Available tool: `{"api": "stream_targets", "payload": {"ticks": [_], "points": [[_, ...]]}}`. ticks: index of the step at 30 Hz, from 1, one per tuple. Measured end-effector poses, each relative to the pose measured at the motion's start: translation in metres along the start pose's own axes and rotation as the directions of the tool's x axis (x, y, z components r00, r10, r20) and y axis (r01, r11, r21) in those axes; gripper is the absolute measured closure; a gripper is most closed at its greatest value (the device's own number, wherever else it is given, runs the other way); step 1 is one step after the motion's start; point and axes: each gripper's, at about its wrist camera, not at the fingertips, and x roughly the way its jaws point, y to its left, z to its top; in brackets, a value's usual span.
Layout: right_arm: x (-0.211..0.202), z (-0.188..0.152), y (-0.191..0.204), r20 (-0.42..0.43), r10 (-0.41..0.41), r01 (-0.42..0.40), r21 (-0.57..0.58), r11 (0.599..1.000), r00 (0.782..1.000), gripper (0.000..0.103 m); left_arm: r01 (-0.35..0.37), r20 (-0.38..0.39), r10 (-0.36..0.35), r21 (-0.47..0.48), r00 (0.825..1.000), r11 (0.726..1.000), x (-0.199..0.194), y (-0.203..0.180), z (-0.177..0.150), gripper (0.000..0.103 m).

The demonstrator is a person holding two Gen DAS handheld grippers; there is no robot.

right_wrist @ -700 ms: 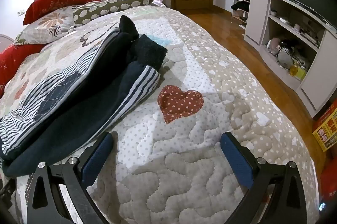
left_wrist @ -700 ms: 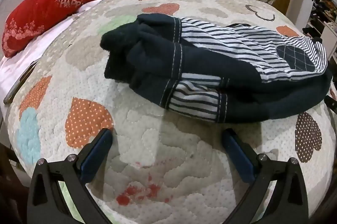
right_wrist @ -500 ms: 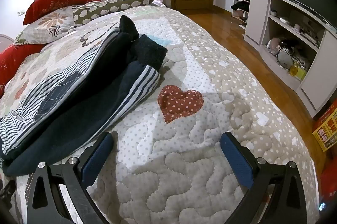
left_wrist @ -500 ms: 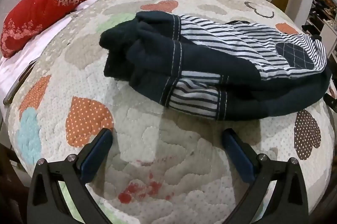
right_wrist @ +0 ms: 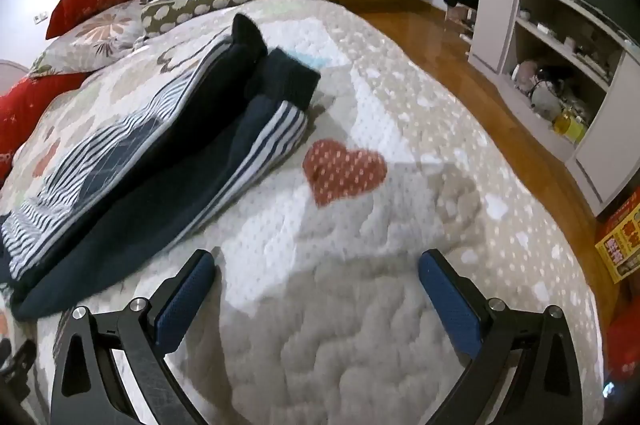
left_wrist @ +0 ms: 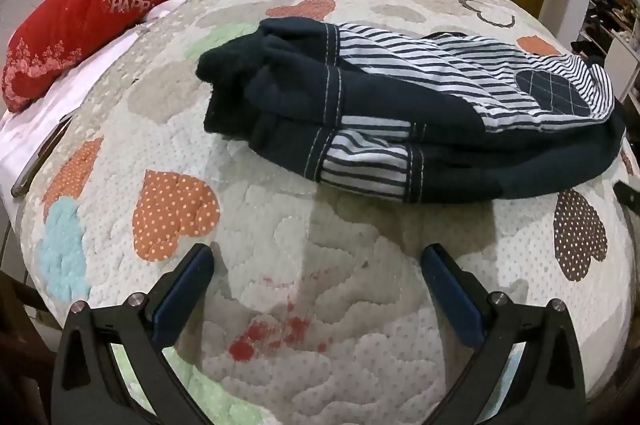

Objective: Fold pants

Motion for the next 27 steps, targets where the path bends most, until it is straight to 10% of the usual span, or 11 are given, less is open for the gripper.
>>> {"api": "stream_targets", "payload": {"ticks": [8,12,18,22,27], "points": [[-0.025,-0.033,0.009,0.033,-0.009,0.011,-0.069,0.998,0.999,0.0,0.098,-0.04,-0.098,-0.019,0.994,0.995,-0.015,0.014,-0.002,0.0],[-0.034,-0.04,0.007,0.029,0.016,-0.013,-0.095,0.995,0.999,0.0,0.154,0.108,-0.146,-0.064,0.983,0.986,-0.051,0.036,-0.007,0.0],[-0.042,-0.049,0.007,0.036,0.028,-0.023,-0.138,0.99,0.999,0.0,0.171,0.439,-0.135,-0.045,0.888,0.984,-0.119,0.058,-0.002,0.0],[-0.056,-0.041,0.017,0.058,-0.015,0.025,-0.164,0.986,0.998,0.007,0.213,0.283,-0.194,-0.037,0.939,0.976,-0.107,0.067,0.031,0.0],[-0.088,0.003,0.018,0.049,0.237,-0.233,-0.078,0.969,0.97,0.021,0.397,0.145,-0.374,-0.187,0.916,0.899,-0.073,0.078,0.024,0.0]]}}
